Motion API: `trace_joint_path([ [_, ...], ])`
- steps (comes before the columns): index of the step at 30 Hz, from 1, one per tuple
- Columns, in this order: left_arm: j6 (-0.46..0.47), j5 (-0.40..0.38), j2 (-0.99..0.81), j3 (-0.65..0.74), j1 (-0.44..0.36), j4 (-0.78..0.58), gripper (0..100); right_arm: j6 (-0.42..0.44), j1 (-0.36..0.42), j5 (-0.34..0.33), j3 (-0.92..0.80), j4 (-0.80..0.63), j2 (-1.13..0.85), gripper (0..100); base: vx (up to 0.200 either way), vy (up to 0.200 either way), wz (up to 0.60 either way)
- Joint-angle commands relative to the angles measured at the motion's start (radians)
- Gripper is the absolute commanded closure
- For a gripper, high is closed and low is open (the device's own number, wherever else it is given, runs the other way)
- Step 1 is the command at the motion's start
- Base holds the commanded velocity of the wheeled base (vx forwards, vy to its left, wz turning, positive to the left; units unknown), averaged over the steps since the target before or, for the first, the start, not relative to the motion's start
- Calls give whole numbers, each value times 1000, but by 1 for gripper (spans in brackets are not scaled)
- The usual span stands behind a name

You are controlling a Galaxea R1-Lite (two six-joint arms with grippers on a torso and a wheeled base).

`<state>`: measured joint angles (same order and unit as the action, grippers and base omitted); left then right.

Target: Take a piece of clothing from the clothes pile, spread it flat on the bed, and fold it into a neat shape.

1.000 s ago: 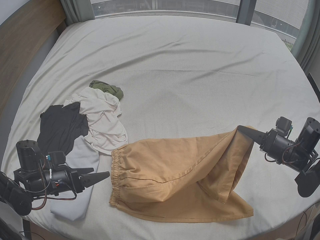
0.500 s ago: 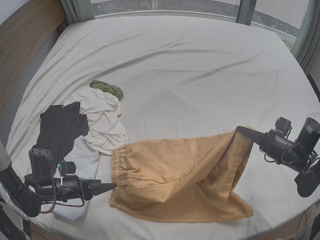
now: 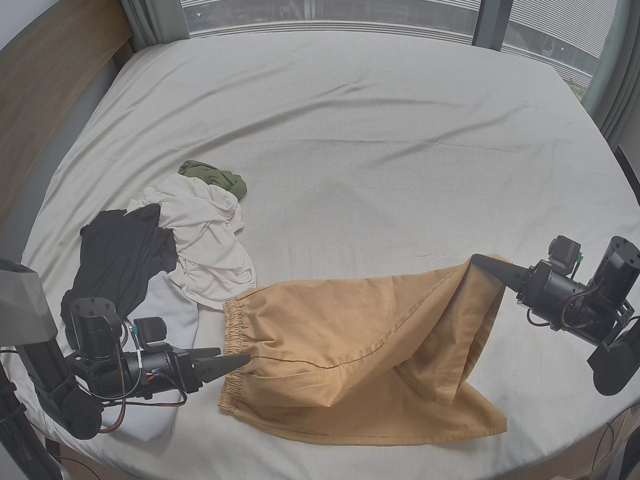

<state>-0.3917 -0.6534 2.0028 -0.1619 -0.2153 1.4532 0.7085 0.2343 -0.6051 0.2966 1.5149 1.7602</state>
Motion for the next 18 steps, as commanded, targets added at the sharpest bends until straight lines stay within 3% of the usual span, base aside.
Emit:
trace_joint_path([
  [1,-26,1,142,36,-24,107,0,0,2,1,-1,1,2,100,0,0,0],
  [18,-58,-3,123,16,-64,104,0,0,4,1,-2,1,2,100,0,0,0],
])
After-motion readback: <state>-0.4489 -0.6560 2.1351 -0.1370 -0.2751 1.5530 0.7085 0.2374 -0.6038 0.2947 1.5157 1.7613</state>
